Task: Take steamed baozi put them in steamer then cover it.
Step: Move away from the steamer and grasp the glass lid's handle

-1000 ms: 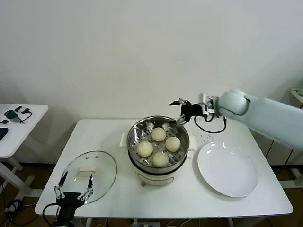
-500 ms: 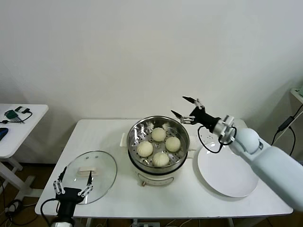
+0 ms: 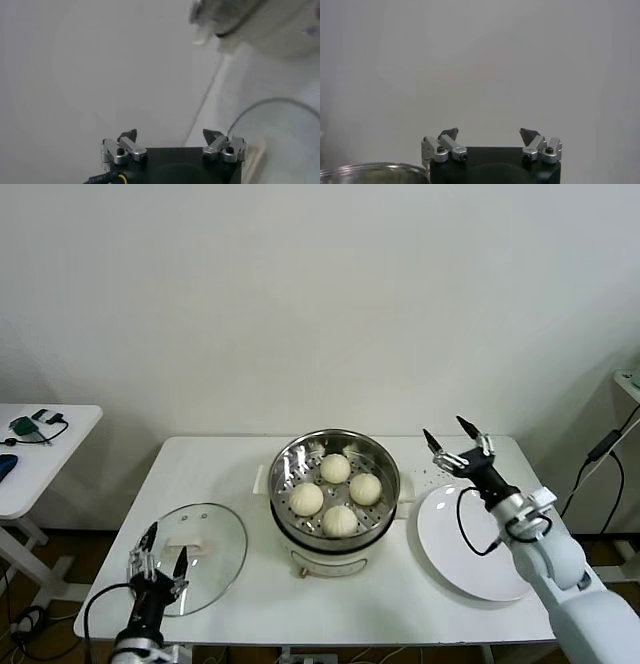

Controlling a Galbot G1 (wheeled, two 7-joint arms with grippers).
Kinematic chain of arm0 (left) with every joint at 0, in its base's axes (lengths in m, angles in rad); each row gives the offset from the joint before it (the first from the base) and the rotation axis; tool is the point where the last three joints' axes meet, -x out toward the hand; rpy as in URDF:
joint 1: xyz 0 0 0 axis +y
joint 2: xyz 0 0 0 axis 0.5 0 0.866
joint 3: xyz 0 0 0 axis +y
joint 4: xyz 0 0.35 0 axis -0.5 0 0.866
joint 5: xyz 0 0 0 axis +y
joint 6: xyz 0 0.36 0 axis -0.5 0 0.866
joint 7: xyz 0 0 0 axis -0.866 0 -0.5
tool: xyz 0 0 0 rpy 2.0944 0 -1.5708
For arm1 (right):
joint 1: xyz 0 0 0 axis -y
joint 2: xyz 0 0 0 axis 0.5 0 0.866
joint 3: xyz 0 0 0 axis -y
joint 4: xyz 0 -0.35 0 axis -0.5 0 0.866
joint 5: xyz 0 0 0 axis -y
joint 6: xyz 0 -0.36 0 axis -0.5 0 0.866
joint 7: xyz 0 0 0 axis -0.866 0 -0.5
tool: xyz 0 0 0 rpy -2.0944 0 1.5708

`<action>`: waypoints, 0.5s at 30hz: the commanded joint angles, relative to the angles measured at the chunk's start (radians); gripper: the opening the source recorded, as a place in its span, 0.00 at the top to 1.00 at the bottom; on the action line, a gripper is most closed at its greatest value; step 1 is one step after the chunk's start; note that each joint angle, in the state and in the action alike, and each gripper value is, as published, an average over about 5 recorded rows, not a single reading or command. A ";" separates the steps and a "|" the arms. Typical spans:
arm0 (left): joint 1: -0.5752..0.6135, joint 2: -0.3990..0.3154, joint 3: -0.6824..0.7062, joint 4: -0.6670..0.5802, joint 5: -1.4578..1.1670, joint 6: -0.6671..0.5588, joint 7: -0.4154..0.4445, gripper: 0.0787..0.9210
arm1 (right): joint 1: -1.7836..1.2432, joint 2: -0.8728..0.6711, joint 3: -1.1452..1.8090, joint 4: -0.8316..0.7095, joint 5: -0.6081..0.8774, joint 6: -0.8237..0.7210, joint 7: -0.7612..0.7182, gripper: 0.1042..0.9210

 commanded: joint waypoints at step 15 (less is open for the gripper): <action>-0.306 -0.014 0.009 0.487 0.538 0.005 -0.079 0.12 | -0.228 0.106 0.240 0.024 -0.058 -0.040 0.030 0.12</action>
